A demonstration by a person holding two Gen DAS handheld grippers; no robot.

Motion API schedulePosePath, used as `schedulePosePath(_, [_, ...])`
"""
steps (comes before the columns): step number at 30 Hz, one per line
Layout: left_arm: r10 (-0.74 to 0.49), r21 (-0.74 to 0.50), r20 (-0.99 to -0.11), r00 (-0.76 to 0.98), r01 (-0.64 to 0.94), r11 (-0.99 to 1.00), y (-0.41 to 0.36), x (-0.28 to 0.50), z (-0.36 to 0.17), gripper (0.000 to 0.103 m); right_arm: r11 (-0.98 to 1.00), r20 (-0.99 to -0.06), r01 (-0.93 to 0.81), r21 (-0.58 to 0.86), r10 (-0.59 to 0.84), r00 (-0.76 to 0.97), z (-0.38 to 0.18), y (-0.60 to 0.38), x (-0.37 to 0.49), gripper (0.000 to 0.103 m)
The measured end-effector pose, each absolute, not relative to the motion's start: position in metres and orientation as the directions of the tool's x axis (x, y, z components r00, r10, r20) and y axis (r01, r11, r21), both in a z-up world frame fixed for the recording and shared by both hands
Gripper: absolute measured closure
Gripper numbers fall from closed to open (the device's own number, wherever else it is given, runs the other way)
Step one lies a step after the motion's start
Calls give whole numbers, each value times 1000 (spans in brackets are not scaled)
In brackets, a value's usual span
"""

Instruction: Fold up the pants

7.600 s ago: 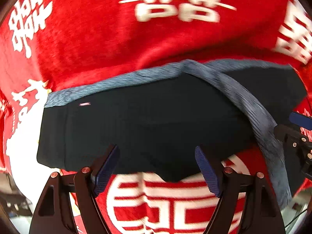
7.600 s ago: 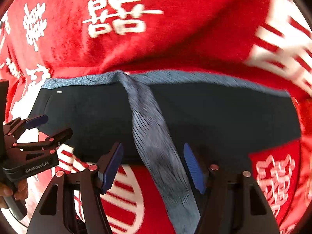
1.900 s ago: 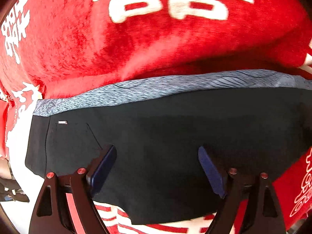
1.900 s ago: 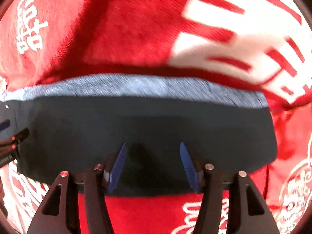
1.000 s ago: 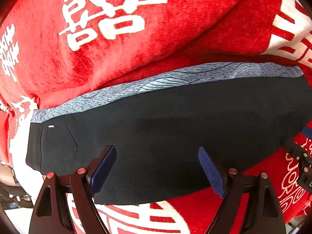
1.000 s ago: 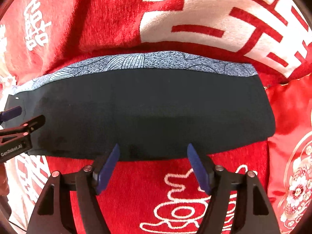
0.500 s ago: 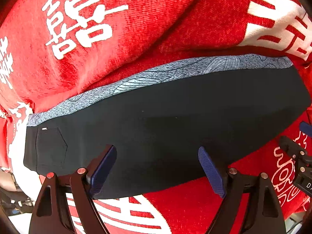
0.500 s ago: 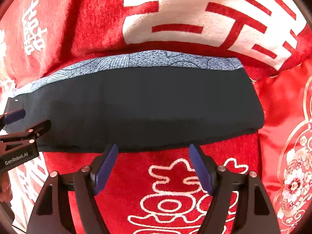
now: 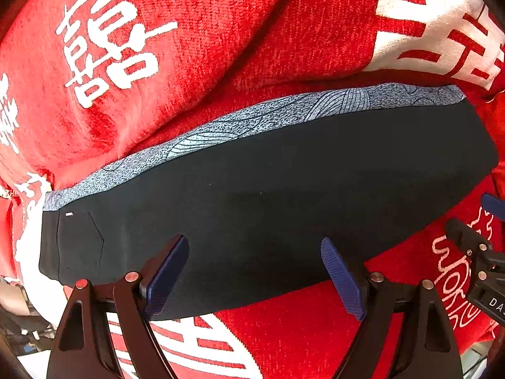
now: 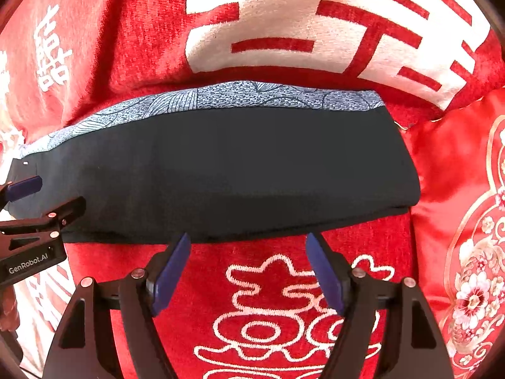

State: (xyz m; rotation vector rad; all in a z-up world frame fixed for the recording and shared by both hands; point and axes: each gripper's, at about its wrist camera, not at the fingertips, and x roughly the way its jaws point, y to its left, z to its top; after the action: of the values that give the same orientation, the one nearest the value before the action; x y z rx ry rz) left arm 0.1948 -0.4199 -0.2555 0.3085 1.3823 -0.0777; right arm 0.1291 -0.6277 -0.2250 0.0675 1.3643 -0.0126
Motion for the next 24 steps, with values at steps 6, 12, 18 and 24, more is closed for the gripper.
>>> schedulePosePath(6, [122, 168, -973, 194, 241, 956, -425, 193, -253, 16, 998, -978, 50, 43, 32, 206, -227, -631, 129, 24])
schedulePosePath(12, [124, 170, -973, 195, 241, 956, -425, 193, -253, 16, 999, -979, 39, 32, 23, 205, -230, -628, 128, 24])
schedulePosePath(18, [126, 172, -973, 194, 243, 955, -426, 192, -253, 16, 999, -979, 35, 23, 15, 203, -231, -629, 127, 24])
schedulePosePath(24, [124, 171, -973, 193, 250, 953, -429, 192, -254, 16, 999, -980, 31, 11, 4, 201, -234, -627, 128, 24])
